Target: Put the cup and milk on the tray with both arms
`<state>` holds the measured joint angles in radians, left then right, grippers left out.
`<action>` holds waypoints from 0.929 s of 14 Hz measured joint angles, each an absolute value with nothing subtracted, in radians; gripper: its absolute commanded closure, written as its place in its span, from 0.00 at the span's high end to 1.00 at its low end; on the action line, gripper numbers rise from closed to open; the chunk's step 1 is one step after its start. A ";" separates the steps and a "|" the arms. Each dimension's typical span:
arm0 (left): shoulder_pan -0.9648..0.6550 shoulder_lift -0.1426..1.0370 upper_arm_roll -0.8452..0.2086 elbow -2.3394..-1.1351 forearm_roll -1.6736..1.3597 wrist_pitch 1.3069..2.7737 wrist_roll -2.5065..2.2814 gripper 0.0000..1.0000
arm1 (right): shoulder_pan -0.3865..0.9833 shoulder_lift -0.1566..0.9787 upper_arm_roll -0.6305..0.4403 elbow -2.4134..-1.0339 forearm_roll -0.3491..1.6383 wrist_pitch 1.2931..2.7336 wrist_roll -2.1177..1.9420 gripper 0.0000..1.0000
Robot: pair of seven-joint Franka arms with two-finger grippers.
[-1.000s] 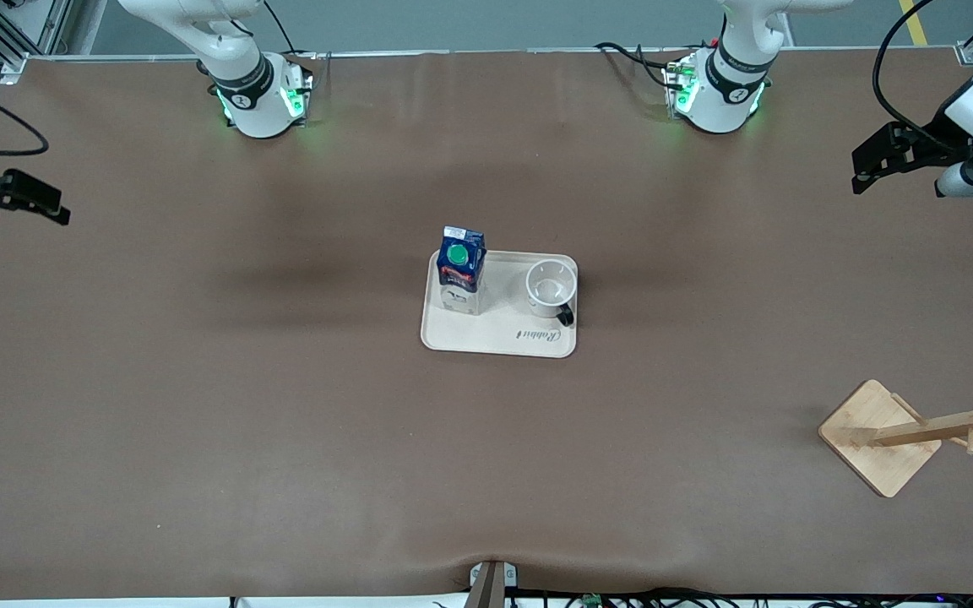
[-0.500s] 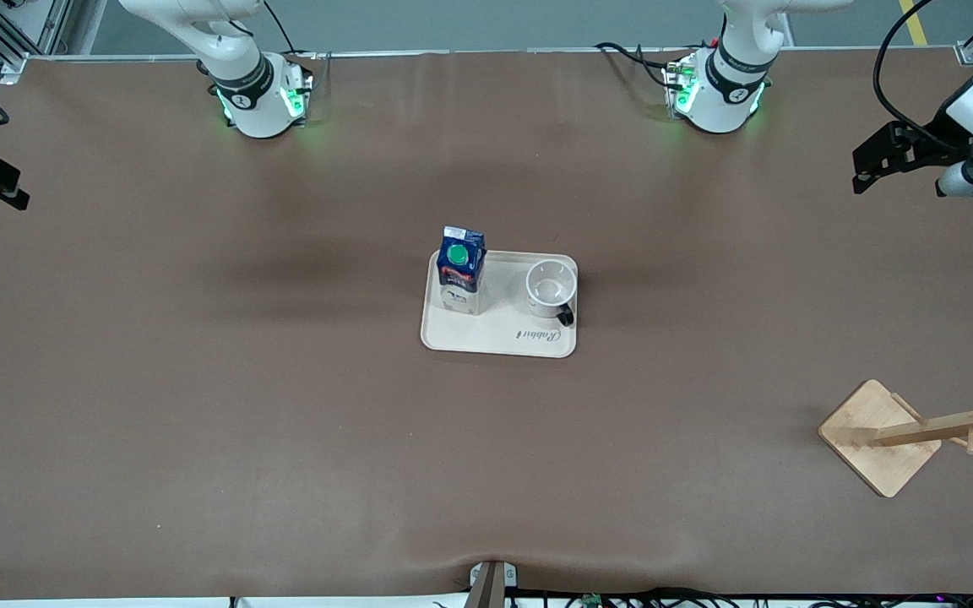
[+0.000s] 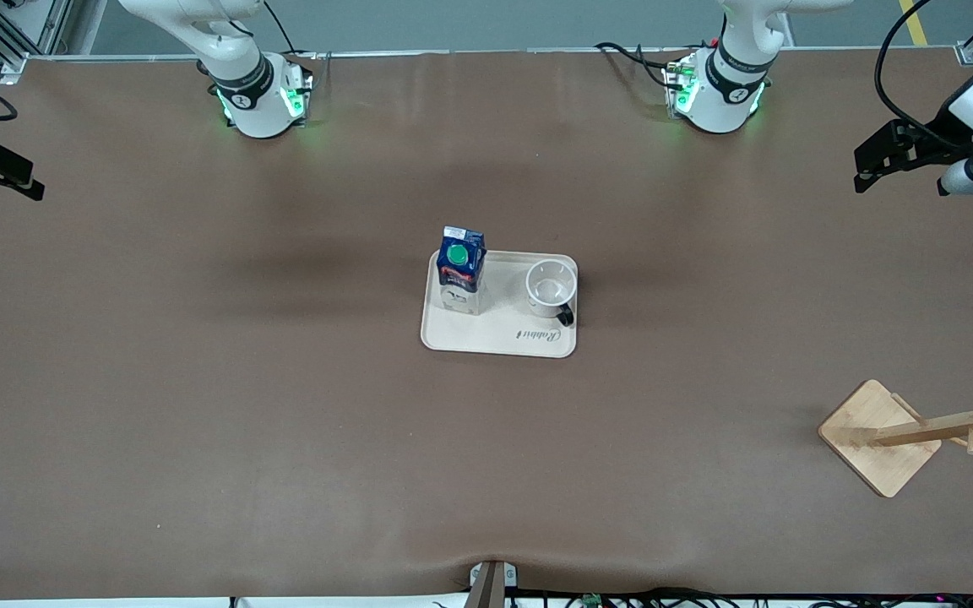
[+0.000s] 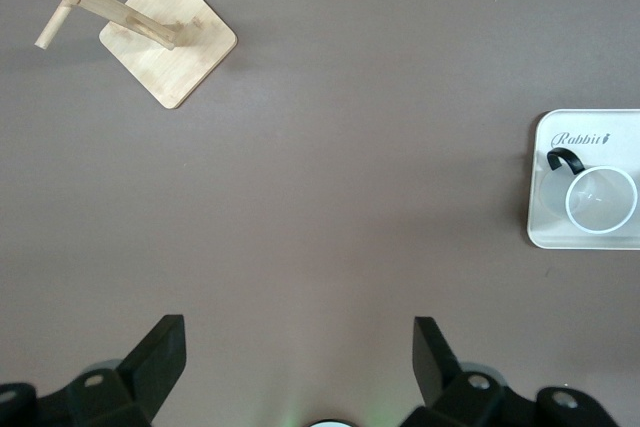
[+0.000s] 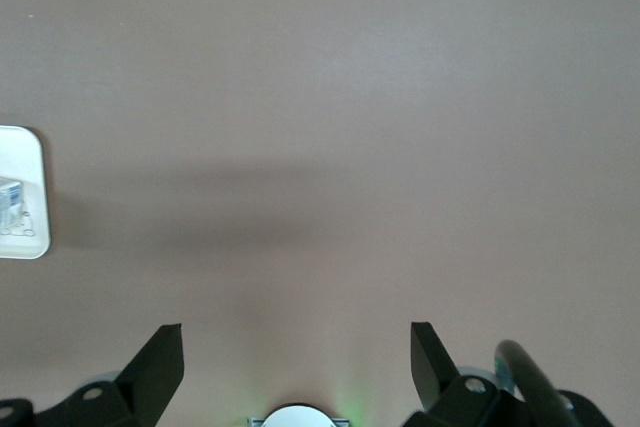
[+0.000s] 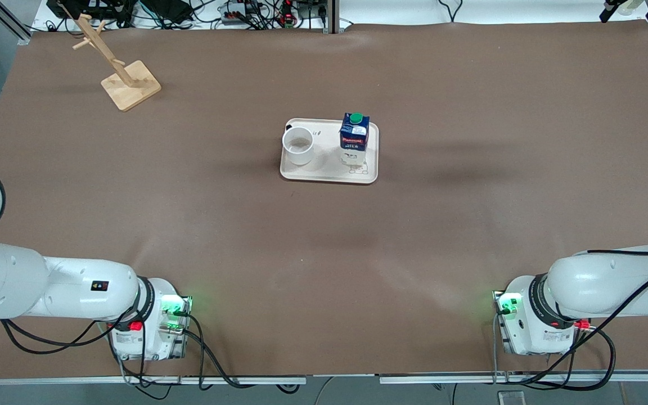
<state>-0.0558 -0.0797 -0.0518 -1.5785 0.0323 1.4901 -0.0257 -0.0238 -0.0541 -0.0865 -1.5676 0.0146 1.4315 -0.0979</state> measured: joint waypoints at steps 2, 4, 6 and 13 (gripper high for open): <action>-0.056 -0.080 -0.052 -1.579 0.032 1.488 -0.026 1.00 | -0.024 -0.054 -0.086 -1.567 0.023 1.428 -0.096 1.00; -0.056 -0.080 -0.052 -1.579 0.032 1.488 -0.026 1.00 | -0.024 -0.054 -0.086 -1.567 0.023 1.427 -0.086 1.00; -0.056 -0.080 -0.052 -1.579 0.032 1.487 -0.026 1.00 | -0.026 -0.054 -0.087 -1.566 0.022 1.427 -0.084 1.00; -0.053 -0.081 -0.053 -1.571 0.032 1.487 -0.026 1.00 | -0.040 -0.038 -0.089 -1.528 0.022 1.426 -0.083 1.00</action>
